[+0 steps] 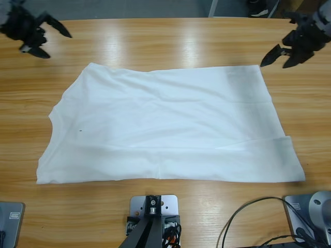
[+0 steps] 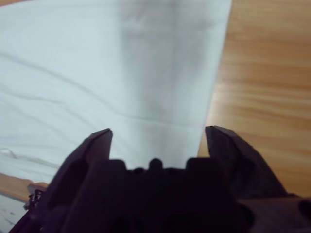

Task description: Fold clothes

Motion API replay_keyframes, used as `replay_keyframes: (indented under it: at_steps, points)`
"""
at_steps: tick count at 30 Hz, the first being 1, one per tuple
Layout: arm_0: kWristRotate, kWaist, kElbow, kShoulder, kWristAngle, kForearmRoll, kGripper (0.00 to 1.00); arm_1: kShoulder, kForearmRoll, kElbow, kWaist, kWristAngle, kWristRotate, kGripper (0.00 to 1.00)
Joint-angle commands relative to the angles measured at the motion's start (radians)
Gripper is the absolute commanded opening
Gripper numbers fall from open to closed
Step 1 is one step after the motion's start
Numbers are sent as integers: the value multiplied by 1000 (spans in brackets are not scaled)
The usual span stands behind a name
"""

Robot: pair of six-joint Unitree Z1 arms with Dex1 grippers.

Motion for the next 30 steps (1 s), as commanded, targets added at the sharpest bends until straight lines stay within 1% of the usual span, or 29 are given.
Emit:
replay_keyframes:
  at_steps: [1, 3, 5, 7, 8, 9, 10, 12, 15, 20, 30]
  points:
    - [181, 69, -94, 234, -142, 20, 861, 160, 40, -114, -24, 34, -47, 775]
    - [291, 104, -149, 272, -181, 40, 862, 177, 55, -138, -26, 37, -49, 775]
    - [377, 128, -232, 316, -209, 94, 862, 192, 61, -147, -26, 39, -50, 775]
    - [417, 143, -309, 357, -221, 159, 862, 201, 62, -147, -26, 39, -51, 776]
    - [425, 143, -337, 371, -223, 195, 852, 204, 63, -147, -26, 39, -51, 778]
    - [434, 139, -357, 383, -231, 221, 807, 208, 63, -147, -26, 39, -51, 778]
    - [439, 133, -361, 390, -242, 234, 770, 210, 63, -147, -25, 39, -51, 779]
    - [437, 128, -357, 403, -252, 254, 739, 215, 63, -148, -26, 39, -51, 780]
    - [412, 129, -353, 433, -273, 283, 738, 221, 63, -150, -25, 36, -51, 780]
    - [360, 129, -359, 473, -278, 281, 738, 220, 63, -147, -26, 32, -51, 780]
    - [392, 94, -383, 504, -278, 254, 743, 217, 63, -132, -27, 30, -51, 780]
